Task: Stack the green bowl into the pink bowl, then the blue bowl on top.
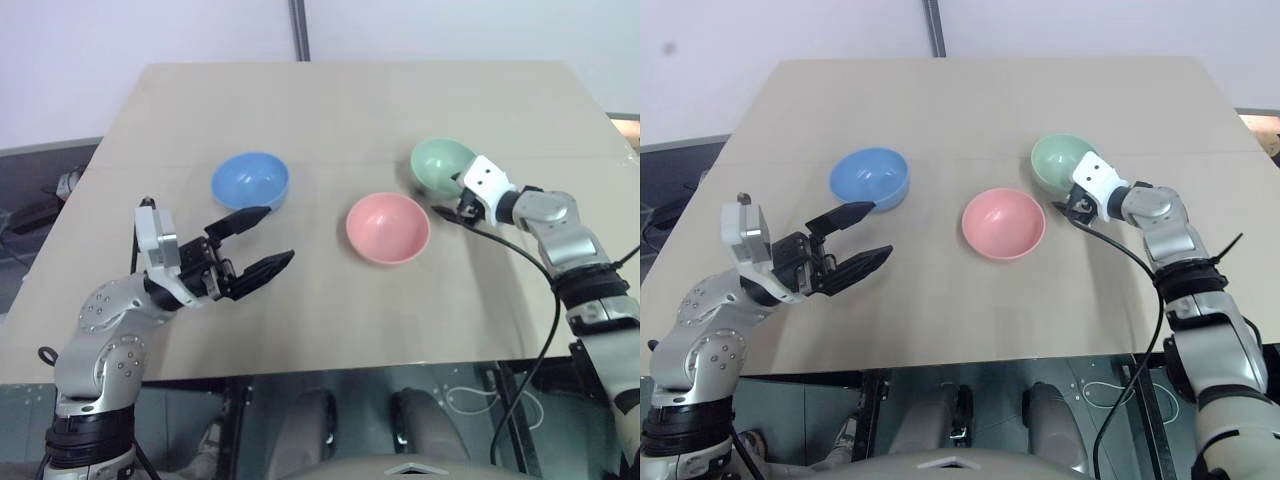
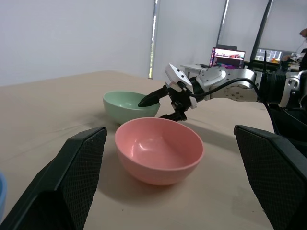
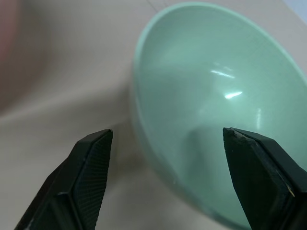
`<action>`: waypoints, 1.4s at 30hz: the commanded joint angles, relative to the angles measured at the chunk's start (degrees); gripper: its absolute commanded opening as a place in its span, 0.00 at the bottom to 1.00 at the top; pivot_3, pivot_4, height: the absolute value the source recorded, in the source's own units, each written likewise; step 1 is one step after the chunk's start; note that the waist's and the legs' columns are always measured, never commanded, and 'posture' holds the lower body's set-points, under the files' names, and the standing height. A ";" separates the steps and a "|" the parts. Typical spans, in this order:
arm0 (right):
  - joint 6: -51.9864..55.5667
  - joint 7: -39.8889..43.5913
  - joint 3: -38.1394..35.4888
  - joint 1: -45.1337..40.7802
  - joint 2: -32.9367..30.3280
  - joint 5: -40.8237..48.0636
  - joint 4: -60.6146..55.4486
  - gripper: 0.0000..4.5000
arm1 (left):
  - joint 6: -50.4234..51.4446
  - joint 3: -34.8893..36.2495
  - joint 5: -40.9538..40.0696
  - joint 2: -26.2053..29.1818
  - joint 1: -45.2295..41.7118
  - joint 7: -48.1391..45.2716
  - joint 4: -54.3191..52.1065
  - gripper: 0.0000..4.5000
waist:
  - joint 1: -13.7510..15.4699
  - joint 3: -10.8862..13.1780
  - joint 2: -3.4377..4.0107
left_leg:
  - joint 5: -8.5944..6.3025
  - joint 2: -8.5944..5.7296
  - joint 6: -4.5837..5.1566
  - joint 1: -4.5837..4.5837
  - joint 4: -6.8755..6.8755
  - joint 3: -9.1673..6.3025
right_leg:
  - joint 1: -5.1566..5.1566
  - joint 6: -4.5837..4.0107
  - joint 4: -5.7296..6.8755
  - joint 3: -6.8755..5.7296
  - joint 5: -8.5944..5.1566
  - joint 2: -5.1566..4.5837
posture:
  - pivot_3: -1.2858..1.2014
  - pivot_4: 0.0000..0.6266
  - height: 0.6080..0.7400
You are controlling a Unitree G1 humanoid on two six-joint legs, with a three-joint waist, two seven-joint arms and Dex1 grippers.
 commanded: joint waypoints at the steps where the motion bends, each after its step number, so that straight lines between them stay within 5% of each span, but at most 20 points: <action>1: -5.36 -1.09 -0.45 -3.22 0.11 -1.88 2.76 0.62 | -0.06 2.03 -1.31 0.64 1.37 0.92 -3.62 1.00 | 0.11 0.00 0.00 | 0.00 0.00 0.00 -0.02 0.00 0.00 | 0.00 0.00 0.00 -0.01 0.00 0.00 | 0.52 0.24 1.00; 7: -10.11 -0.33 -0.73 -3.81 -0.59 -3.55 1.31 0.02 | -0.37 1.49 -0.92 0.09 1.69 1.86 -3.91 1.00 | 0.13 0.01 0.02 | 0.00 -0.01 -0.01 -0.07 -0.01 -0.04 | -0.04 0.00 -0.01 -0.04 0.00 -0.03 | 0.52 0.24 1.00; 14: -4.47 1.54 -4.20 -0.43 -1.39 0.42 -12.30 0.01 | -0.42 0.26 0.90 -0.92 -1.34 4.52 -1.53 1.00 | 0.14 0.01 0.02 | 0.02 0.00 -0.03 -0.07 -0.01 -0.05 | -0.09 -0.01 0.09 -0.03 0.00 -0.02 | 0.52 0.24 1.00; 20: 23.46 9.19 -5.31 12.95 -4.47 16.34 -53.09 0.01 | -1.55 -0.95 9.71 0.09 -5.08 11.13 3.15 1.00 | 1.13 0.01 0.05 | 0.00 0.03 -0.01 -0.14 -0.04 -0.16 | -0.12 -0.01 0.06 -0.06 0.00 -0.02 | 0.52 0.24 1.00; 23: 33.16 8.16 -3.81 17.11 -4.49 19.53 -62.35 0.01 | -1.02 -0.94 9.58 0.63 -7.18 10.58 4.78 1.00 | 1.48 0.00 0.02 | -0.05 0.02 0.07 -0.16 -0.04 -0.17 | -0.12 -0.01 0.05 -0.11 0.00 -0.05 | 0.52 0.24 1.00; 27: 35.28 6.11 -1.44 17.71 -3.83 17.19 -63.45 0.34 | -2.23 -2.14 13.00 1.01 -9.80 11.81 6.73 1.00 | 1.52 -0.01 0.00 | -0.10 0.00 0.17 -0.10 0.12 -0.18 | -0.07 -0.02 0.14 -0.12 0.04 -0.08 | 0.52 0.24 1.00; 32: 34.65 4.16 -1.79 17.59 -3.40 16.06 -64.96 0.89 | -2.75 -5.61 25.97 2.97 -12.08 19.99 9.44 1.00 | 1.56 -0.01 0.00 | -0.01 -0.02 0.02 -0.07 0.19 -0.20 | -0.10 -0.05 0.34 -0.15 0.04 -0.02 | 0.52 0.24 1.00; 42: 42.18 -1.88 -12.78 24.97 -1.10 27.00 -79.04 0.89 | 1.66 -24.06 48.81 12.10 -25.85 21.59 15.71 1.00 | 2.02 -0.01 -0.05 | -0.02 -0.11 0.04 -0.15 0.20 -0.18 | -0.12 -0.03 0.35 -0.19 0.03 0.22 | 0.52 0.24 1.00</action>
